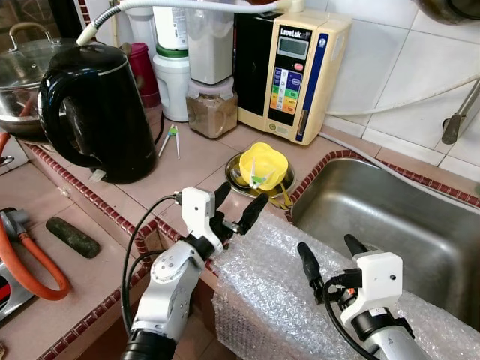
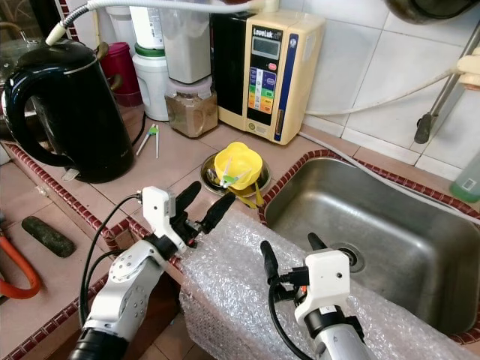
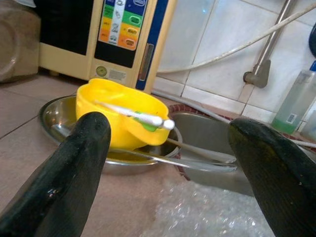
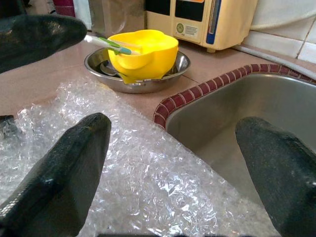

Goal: Kitchen organization

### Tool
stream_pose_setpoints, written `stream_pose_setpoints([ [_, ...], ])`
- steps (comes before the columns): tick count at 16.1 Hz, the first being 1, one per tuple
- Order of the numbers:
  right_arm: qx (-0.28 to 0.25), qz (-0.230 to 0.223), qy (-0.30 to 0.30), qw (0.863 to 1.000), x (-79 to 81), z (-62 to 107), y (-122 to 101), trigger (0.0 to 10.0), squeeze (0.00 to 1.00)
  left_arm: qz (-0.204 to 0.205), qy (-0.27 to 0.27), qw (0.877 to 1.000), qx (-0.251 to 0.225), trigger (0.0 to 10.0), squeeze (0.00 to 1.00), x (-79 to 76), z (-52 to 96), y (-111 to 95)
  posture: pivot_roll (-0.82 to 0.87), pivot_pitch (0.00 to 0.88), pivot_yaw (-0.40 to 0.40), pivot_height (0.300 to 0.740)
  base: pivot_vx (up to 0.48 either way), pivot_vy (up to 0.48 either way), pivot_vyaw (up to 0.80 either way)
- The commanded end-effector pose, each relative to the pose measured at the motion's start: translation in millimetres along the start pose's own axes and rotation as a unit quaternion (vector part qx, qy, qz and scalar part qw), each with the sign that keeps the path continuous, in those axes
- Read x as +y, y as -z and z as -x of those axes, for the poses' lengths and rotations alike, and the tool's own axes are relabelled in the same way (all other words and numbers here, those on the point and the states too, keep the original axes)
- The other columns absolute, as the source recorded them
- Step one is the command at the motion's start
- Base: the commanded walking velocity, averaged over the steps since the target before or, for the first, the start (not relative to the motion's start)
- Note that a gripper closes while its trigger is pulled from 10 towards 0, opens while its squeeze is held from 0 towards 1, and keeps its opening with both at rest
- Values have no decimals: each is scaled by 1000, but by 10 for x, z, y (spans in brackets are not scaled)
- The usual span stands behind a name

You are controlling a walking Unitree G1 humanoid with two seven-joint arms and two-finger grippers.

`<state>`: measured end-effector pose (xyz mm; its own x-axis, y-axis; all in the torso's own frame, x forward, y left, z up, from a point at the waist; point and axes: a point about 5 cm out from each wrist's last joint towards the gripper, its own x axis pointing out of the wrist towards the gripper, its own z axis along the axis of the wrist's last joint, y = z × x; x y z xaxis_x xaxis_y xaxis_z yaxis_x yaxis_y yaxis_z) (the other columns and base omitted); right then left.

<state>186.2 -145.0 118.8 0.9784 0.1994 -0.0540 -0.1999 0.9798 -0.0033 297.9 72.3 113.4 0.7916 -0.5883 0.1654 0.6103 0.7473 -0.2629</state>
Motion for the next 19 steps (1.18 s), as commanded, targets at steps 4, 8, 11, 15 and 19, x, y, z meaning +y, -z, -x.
stream_pose_setpoints([
  [4, 2, -17, -27, 999, 57, -6, -26, 10000, 0, 12, 5, 1000, -10, 10000, 1000, -3, -84, -24, -64, 0, 11, 740, 0, 0, 0],
  [8, 11, -46, -59, 997, 127, -13, -44, 10000, 0, 14, -16, 1000, -20, 10000, 1000, 18, -167, -11, -68, 0, 8, 740, 0, 0, 0],
  [11, 13, -62, -62, 996, 144, -7, -57, 10000, 0, 13, -13, 1000, -17, 10000, 0, -7, -220, 4, -75, 0, 12, 740, 0, 0, 0],
  [15, 23, -59, -61, 996, 161, 17, -31, 10000, 0, 8, -9, 1000, -8, 10000, 0, -25, -292, 64, -89, 0, 24, 740, 0, 0, 0],
  [19, 45, -82, -62, 994, 144, 64, 25, 10000, 0, 7, 3, 1000, -8, 10000, 0, -100, -383, 103, -102, 0, 32, 740, 0, 0, 0],
])
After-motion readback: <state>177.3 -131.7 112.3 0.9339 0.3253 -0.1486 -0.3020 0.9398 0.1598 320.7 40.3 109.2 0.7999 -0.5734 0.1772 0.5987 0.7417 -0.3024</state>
